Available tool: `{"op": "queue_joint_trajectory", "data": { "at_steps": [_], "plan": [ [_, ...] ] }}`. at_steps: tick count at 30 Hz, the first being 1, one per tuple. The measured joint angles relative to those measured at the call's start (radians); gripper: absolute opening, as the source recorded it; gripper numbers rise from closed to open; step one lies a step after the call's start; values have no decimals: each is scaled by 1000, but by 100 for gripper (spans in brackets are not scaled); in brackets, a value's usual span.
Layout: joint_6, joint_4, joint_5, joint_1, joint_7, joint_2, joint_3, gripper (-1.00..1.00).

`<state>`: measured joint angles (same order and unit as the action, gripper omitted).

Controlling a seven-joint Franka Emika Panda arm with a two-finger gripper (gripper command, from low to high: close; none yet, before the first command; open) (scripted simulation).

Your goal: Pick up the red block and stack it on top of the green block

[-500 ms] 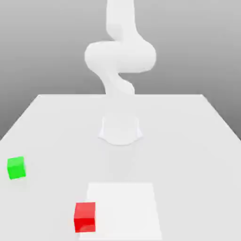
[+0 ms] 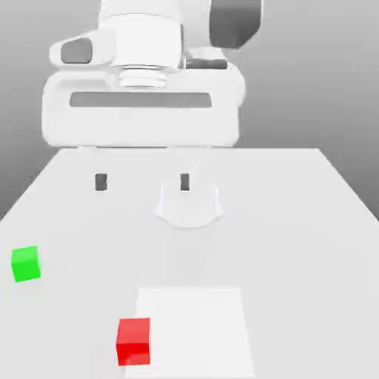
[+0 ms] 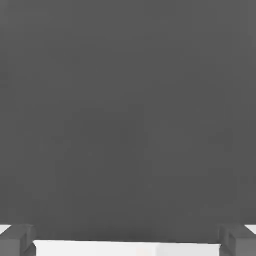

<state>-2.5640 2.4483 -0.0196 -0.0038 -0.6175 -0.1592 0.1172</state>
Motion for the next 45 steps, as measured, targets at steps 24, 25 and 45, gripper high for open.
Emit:
{"op": "queue_joint_trajectory", "data": {
  "at_steps": [24,25,45],
  "plan": [
    [-215,63,-60,-67,132,429,-10,-100],
    [-186,69,-49,-64,124,395,-5,-100],
    [-196,203,-95,-595,324,277,237,-100]
  ]
}}
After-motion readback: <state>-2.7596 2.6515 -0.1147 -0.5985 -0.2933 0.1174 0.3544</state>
